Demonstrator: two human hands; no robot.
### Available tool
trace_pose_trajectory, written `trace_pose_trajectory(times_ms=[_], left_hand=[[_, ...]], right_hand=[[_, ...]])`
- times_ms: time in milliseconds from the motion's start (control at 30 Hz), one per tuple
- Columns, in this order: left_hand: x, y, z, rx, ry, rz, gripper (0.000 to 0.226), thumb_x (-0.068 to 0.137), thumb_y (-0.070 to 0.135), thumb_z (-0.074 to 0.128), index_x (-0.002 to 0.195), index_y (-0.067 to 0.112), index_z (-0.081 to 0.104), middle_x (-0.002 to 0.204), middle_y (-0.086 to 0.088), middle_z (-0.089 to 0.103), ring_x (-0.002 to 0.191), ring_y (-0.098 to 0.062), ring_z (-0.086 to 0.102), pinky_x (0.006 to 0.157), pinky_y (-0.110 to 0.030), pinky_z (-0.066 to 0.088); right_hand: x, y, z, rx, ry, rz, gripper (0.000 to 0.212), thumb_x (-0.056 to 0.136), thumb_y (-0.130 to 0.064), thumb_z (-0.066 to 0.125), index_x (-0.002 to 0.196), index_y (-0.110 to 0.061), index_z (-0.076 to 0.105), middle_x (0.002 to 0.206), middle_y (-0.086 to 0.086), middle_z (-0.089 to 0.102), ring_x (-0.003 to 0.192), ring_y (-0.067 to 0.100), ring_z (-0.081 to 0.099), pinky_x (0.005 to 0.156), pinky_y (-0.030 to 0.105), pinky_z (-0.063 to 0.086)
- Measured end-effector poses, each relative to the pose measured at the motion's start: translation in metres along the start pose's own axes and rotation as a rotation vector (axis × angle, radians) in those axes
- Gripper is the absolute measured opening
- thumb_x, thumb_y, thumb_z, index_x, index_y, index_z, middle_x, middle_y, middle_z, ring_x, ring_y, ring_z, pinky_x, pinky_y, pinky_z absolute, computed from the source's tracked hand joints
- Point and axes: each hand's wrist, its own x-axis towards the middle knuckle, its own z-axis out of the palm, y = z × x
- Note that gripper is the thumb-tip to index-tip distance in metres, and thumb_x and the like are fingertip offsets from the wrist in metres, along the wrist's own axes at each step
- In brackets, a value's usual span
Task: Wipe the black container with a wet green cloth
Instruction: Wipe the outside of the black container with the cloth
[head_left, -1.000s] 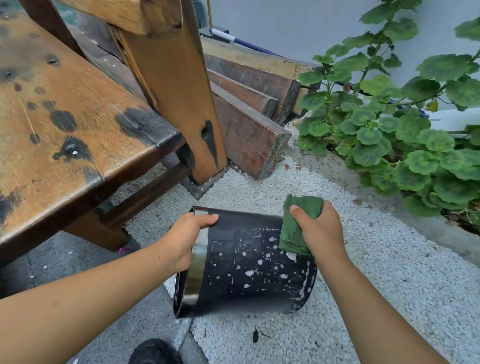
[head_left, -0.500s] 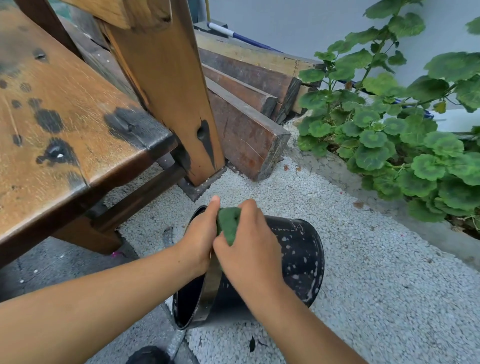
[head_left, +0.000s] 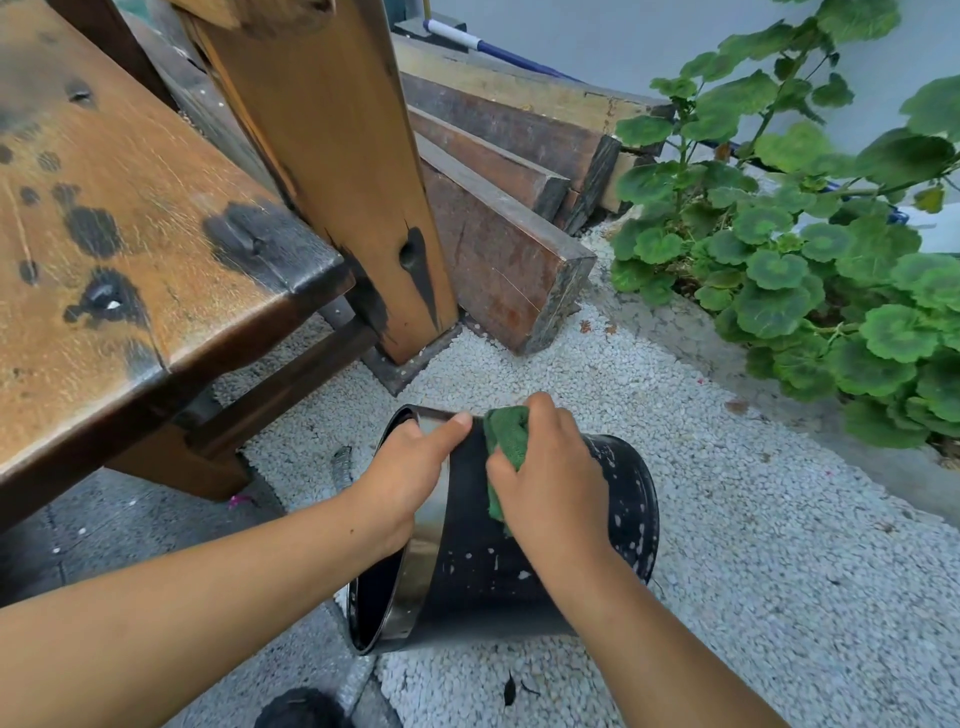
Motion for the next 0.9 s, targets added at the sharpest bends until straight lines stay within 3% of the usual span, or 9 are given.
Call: trace_pose_trajectory(times_ms=[67, 200, 433, 533, 633, 700, 767, 833, 900], left_hand=[[0.0, 0.0, -0.001, 0.019, -0.026, 0.016, 0.037, 0.1, 0.032, 0.059, 0.107, -0.002, 0.072, 0.104, -0.017, 0.078, 0.097, -0.027, 0.075, 0.079, -0.031, 0.058], [0.001, 0.0, -0.003, 0.002, -0.037, -0.008, 0.044, 0.099, 0.035, 0.061, 0.119, -0.004, 0.065, 0.119, -0.023, 0.072, 0.112, -0.036, 0.068, 0.108, -0.053, 0.046], [0.009, -0.003, -0.005, -0.029, -0.043, -0.017, 0.049, 0.098, 0.036, 0.063, 0.124, -0.005, 0.061, 0.125, -0.022, 0.069, 0.118, -0.036, 0.064, 0.112, -0.053, 0.042], [0.007, -0.001, -0.009, -0.07, -0.081, -0.032, 0.036, 0.099, 0.032, 0.061, 0.117, 0.002, 0.069, 0.12, -0.017, 0.075, 0.107, -0.03, 0.072, 0.101, -0.045, 0.053], [0.006, 0.002, -0.023, -0.17, -0.26, -0.112, 0.042, 0.089, 0.029, 0.069, 0.124, 0.005, 0.066, 0.12, -0.017, 0.075, 0.104, -0.031, 0.074, 0.085, -0.041, 0.059], [0.003, -0.002, -0.03, -0.124, -0.43, -0.133, 0.042, 0.088, 0.021, 0.074, 0.128, 0.014, 0.065, 0.123, -0.014, 0.074, 0.107, -0.029, 0.074, 0.082, -0.038, 0.061], [-0.002, -0.013, -0.032, -0.049, -0.498, -0.127, 0.034, 0.09, 0.016, 0.071, 0.123, 0.026, 0.07, 0.125, -0.009, 0.074, 0.109, -0.026, 0.073, 0.083, -0.035, 0.061], [-0.007, -0.024, -0.03, -0.021, -0.434, -0.106, 0.023, 0.093, 0.017, 0.069, 0.111, 0.029, 0.077, 0.121, -0.007, 0.076, 0.108, -0.026, 0.074, 0.085, -0.034, 0.06], [-0.009, -0.031, -0.029, -0.045, -0.319, -0.093, 0.023, 0.088, 0.028, 0.073, 0.11, 0.024, 0.077, 0.117, -0.006, 0.078, 0.112, -0.028, 0.072, 0.099, -0.042, 0.054]], right_hand=[[0.006, 0.013, -0.001, -0.032, -0.006, 0.034, 0.033, 0.09, -0.033, 0.063, 0.115, -0.028, 0.042, 0.102, -0.005, 0.048, 0.079, 0.021, 0.054, 0.054, 0.033, 0.038], [0.013, 0.04, -0.005, -0.077, -0.005, 0.102, 0.031, 0.09, -0.029, 0.064, 0.115, -0.028, 0.046, 0.1, -0.003, 0.047, 0.074, 0.022, 0.053, 0.051, 0.031, 0.035], [0.015, 0.076, -0.01, -0.144, 0.026, 0.214, 0.029, 0.092, -0.026, 0.062, 0.115, -0.024, 0.045, 0.097, 0.0, 0.046, 0.066, 0.021, 0.052, 0.052, 0.033, 0.04], [0.013, 0.086, -0.012, -0.161, 0.032, 0.252, 0.032, 0.093, -0.024, 0.063, 0.119, -0.022, 0.044, 0.102, 0.003, 0.047, 0.07, 0.025, 0.055, 0.053, 0.034, 0.043], [0.013, 0.094, -0.014, -0.148, 0.031, 0.271, 0.035, 0.094, -0.023, 0.064, 0.123, -0.019, 0.044, 0.106, 0.006, 0.049, 0.074, 0.027, 0.057, 0.055, 0.034, 0.043], [0.014, 0.099, -0.019, -0.108, 0.044, 0.286, 0.033, 0.094, -0.021, 0.064, 0.121, -0.019, 0.045, 0.104, 0.006, 0.049, 0.072, 0.025, 0.056, 0.054, 0.033, 0.042], [0.014, 0.103, -0.022, -0.06, 0.063, 0.296, 0.031, 0.094, -0.02, 0.064, 0.119, -0.019, 0.045, 0.102, 0.006, 0.048, 0.069, 0.022, 0.053, 0.05, 0.031, 0.038], [0.014, 0.102, -0.025, -0.034, 0.087, 0.285, 0.031, 0.093, -0.019, 0.064, 0.117, -0.02, 0.045, 0.102, 0.005, 0.048, 0.069, 0.021, 0.053, 0.05, 0.031, 0.037], [0.014, 0.099, -0.028, -0.006, 0.125, 0.252, 0.03, 0.092, -0.019, 0.066, 0.113, -0.022, 0.045, 0.101, 0.004, 0.049, 0.071, 0.021, 0.054, 0.048, 0.029, 0.035]])
